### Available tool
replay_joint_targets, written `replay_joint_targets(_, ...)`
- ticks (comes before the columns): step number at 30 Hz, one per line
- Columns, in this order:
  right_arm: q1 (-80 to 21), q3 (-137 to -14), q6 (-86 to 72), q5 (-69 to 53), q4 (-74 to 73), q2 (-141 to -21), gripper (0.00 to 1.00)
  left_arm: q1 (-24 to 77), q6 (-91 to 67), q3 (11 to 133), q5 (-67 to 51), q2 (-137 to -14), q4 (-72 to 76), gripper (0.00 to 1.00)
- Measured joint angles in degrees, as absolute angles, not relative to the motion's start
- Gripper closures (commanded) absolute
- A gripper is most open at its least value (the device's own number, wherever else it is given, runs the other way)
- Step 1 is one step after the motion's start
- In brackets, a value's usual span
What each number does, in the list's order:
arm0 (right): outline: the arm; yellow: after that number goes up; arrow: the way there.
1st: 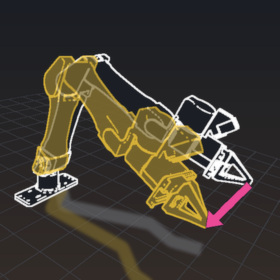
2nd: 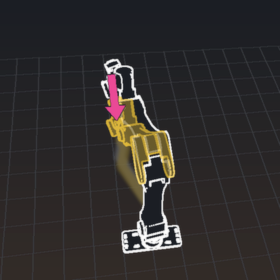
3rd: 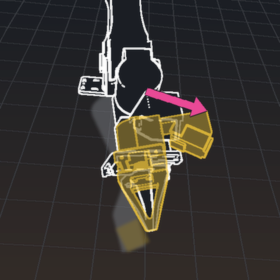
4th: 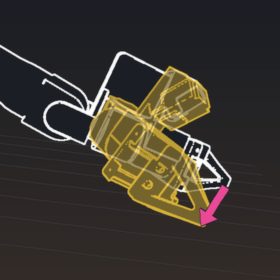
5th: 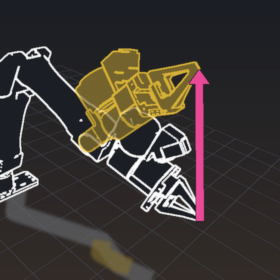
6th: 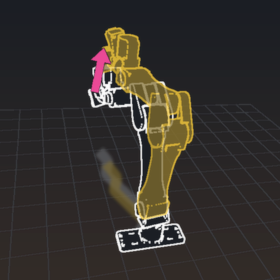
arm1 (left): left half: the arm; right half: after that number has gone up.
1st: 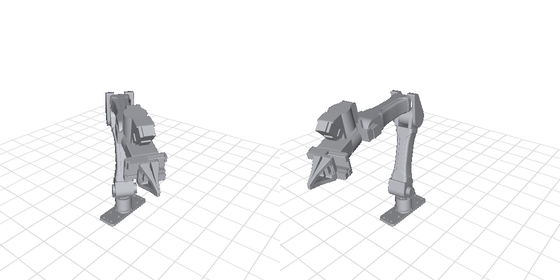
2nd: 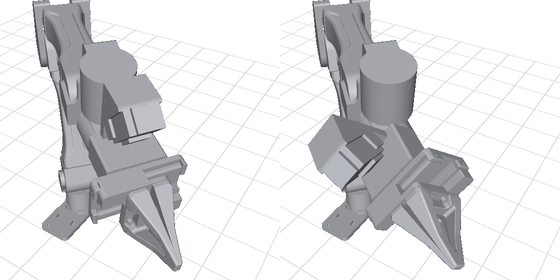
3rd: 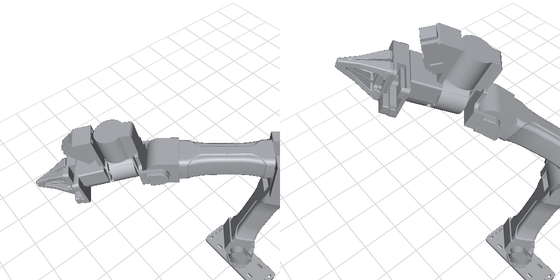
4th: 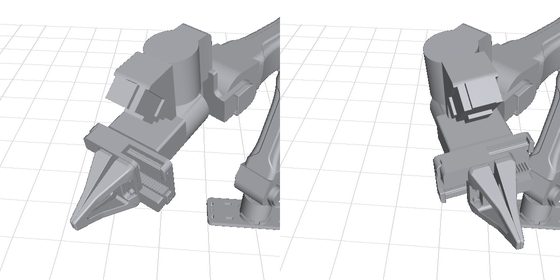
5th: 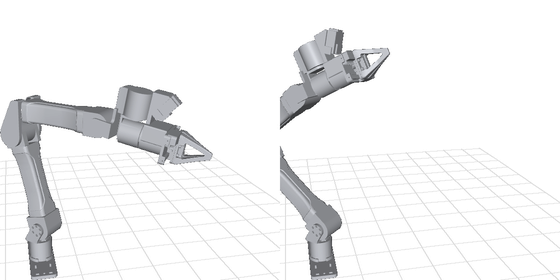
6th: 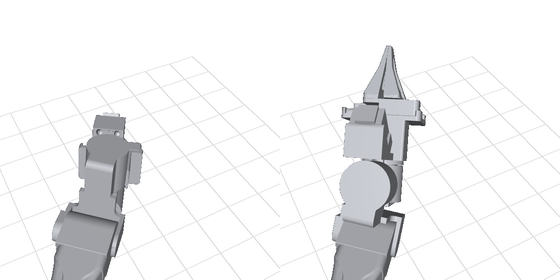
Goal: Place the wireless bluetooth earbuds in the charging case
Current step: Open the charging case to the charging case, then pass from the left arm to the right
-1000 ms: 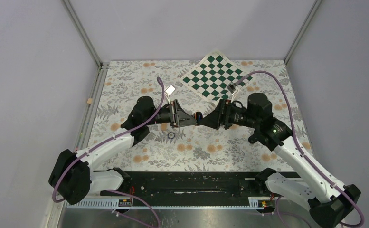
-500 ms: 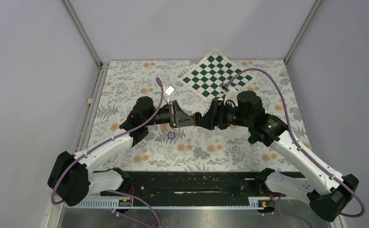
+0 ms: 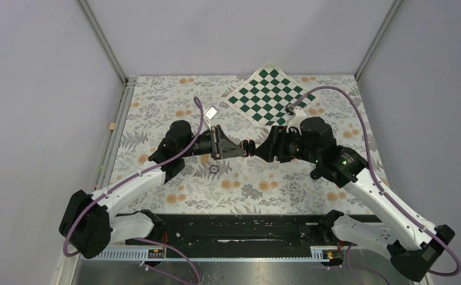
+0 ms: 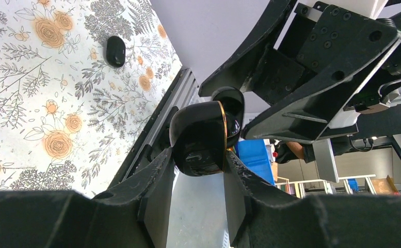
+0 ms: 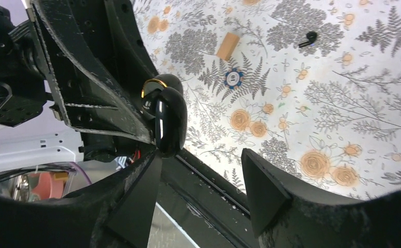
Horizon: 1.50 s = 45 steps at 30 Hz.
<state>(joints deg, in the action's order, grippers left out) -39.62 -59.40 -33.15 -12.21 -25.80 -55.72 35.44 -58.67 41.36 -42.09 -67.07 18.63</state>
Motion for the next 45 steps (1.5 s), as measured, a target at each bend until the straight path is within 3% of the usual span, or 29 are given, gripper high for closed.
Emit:
replay_joint_targets(6,-39.6,-59.2,-33.1,-10.3,-26.5,-53.7,0.31,35.4,-58.5,41.9,-42.1,-66.7,18.5,1.00)
replay_joint_targets(11,-38.5,-55.7,-35.8,-15.6,-19.3,-52.3,0.30,35.4,-58.5,41.9,-42.1,-66.4,18.4,1.00)
replay_joint_targets(17,-30.4,-44.9,-46.5,-27.1,-2.6,-49.7,0.28,35.3,-59.3,41.9,-43.2,-66.1,19.7,1.00)
replay_joint_targets(26,-26.7,-35.7,-61.2,-37.1,21.5,-50.2,0.28,35.1,-63.0,41.9,-45.3,-66.1,25.4,1.00)
replay_joint_targets(45,-25.1,-27.6,-84.4,-43.3,63.8,-61.8,0.35,35.1,-65.7,41.9,-47.0,-67.3,28.7,1.00)
